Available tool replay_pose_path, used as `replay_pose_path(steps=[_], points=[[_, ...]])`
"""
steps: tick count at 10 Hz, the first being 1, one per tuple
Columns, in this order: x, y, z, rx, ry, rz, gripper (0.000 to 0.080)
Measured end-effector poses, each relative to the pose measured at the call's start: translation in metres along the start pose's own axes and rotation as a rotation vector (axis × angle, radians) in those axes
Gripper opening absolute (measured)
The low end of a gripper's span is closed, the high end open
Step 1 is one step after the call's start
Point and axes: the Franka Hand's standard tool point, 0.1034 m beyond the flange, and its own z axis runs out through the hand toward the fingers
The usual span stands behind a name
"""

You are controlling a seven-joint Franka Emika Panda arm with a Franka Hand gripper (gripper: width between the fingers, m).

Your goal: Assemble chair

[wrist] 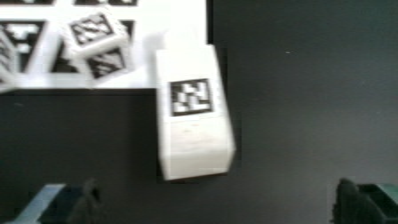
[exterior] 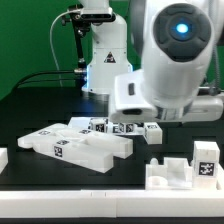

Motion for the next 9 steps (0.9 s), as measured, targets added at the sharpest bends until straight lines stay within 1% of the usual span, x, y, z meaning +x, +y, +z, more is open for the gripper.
replay_pose_path(steps=[1,3,4,5,6,7,9], points=[[0.001,0.003,0.005,0.004,0.0,0.01,0.0649],[0.001,0.005,0.004,0.006,0.001,0.013,0.0649],[-0.001,0.006,0.007,0.005,-0.015,0.026,0.0649],[-0.01,0.009,0.016,0.002,-0.095,0.067,0.0649],[-0.008,0.01,0.018,0.0,-0.134,0.079,0.0649],[-0.004,0.01,0.016,0.0,-0.115,0.078,0.0649],[-0.004,0.01,0.016,0.001,-0.117,0.079,0.0649]])
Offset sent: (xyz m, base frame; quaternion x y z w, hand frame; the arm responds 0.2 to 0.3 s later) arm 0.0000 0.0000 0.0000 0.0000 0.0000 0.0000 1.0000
